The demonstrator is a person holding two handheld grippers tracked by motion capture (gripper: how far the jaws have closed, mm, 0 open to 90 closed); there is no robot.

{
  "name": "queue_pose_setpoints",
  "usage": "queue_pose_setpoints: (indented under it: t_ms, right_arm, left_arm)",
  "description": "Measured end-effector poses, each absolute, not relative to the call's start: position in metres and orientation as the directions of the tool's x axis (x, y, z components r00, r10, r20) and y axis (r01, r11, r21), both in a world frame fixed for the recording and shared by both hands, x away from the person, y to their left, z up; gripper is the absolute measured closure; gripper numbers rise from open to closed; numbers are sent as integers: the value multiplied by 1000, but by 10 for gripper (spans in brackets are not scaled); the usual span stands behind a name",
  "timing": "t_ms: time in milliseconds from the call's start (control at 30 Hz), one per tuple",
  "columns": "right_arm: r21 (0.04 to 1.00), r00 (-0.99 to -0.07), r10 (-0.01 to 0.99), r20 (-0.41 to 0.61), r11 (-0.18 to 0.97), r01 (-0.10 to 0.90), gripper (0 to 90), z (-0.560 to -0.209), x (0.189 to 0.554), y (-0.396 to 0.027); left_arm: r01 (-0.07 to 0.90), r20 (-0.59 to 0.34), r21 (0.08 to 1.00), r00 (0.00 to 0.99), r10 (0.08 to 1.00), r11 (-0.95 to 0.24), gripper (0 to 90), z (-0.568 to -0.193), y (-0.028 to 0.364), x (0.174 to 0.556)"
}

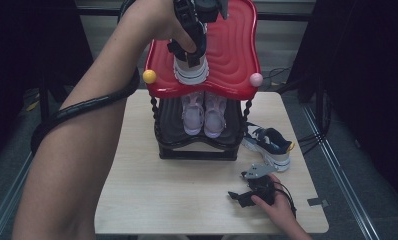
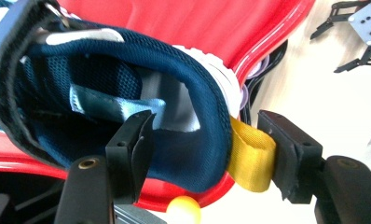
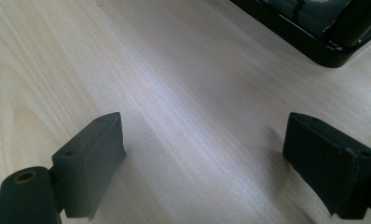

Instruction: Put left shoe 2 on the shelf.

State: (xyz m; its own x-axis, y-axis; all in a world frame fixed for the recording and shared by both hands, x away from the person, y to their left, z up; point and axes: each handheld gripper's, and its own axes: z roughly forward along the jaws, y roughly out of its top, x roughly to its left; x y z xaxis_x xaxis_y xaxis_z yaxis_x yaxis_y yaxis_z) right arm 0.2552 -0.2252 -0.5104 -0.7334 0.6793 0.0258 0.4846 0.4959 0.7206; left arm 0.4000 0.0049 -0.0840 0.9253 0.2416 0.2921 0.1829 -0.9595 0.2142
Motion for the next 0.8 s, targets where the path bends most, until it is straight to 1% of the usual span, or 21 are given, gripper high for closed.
queue_pose_setpoints:
  t_ms: [333,567,733,800]
  right_arm:
    - [721,-733,679,26,496,485,117,-510,255,-225]
    - [720,-733,680,26,496,485,117,-510,255,-225]
    - [721,-734,679,26,496,484,117,-510,255,-225]
    - [720,-733,679,28,495,486,117,-510,255,-225]
  left_arm:
    - [204,278,224,924,263,-953,356,-80,21,395]
    - [236,264,225,919,292,-945,354,-77,38,391]
    - [254,241,247,919,313,-935,354,-79,49,389]
    - [261,235,242,919,317,-935,351,-82,54,389]
